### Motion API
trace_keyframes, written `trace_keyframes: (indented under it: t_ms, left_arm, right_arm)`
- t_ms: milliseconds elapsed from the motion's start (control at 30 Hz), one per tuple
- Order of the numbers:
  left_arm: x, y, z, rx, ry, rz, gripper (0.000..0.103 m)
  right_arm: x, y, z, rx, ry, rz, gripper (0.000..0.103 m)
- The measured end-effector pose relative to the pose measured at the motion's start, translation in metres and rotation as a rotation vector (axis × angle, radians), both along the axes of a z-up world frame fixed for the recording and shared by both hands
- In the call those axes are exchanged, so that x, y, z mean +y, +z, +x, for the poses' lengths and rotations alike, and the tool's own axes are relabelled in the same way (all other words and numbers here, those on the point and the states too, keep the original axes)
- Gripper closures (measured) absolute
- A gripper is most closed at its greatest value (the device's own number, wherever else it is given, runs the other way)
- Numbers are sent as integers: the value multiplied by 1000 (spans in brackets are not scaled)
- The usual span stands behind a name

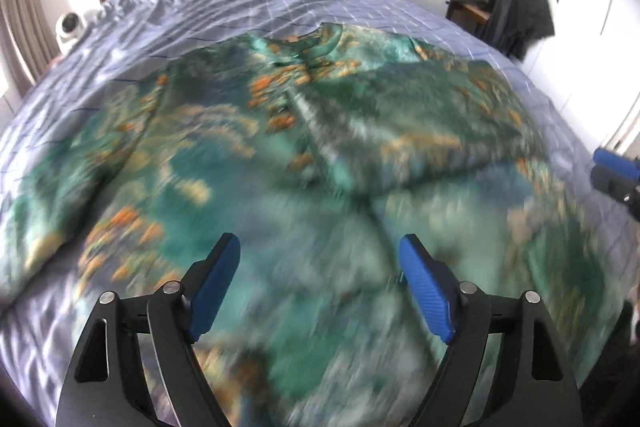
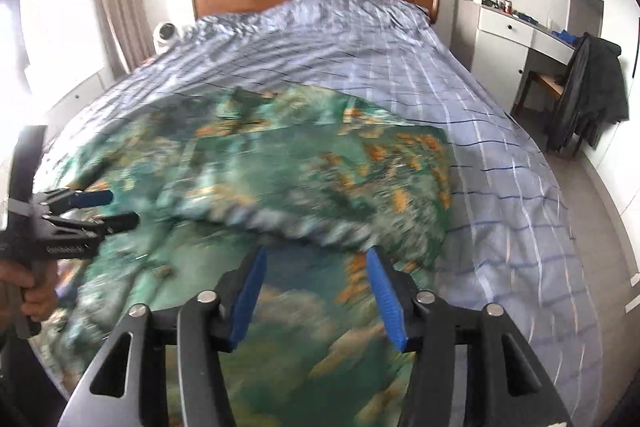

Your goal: Fold large clothes

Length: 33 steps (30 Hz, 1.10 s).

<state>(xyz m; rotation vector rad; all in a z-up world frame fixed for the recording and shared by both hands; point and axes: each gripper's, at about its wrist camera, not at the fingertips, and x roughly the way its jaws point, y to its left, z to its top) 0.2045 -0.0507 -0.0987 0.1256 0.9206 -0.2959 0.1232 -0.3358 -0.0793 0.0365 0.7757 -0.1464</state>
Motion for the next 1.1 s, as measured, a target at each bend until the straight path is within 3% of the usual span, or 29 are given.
trace_keyframes:
  t_ms: [167, 300, 433, 633, 1000, 1100]
  left_arm:
    - [45, 1, -41, -38, 82, 31, 14]
    - [93, -5, -57, -40, 193, 25, 13]
    - [137, -16, -56, -15, 292, 7, 13]
    - [197, -24, -45, 14, 425, -58, 13]
    - [302, -30, -14, 24, 646, -353, 10]
    - [332, -37, -3, 24, 753, -413, 10]
  right_arm:
    - [74, -7, -36, -23, 97, -2, 45]
    - [124, -18, -63, -39, 140, 83, 45]
    - [166, -29, -81, -31, 214, 149, 45]
    - [205, -38, -95, 11, 334, 87, 45]
    - [213, -41, -99, 24, 351, 66, 45]
    - [216, -44, -98, 35, 359, 64, 45]
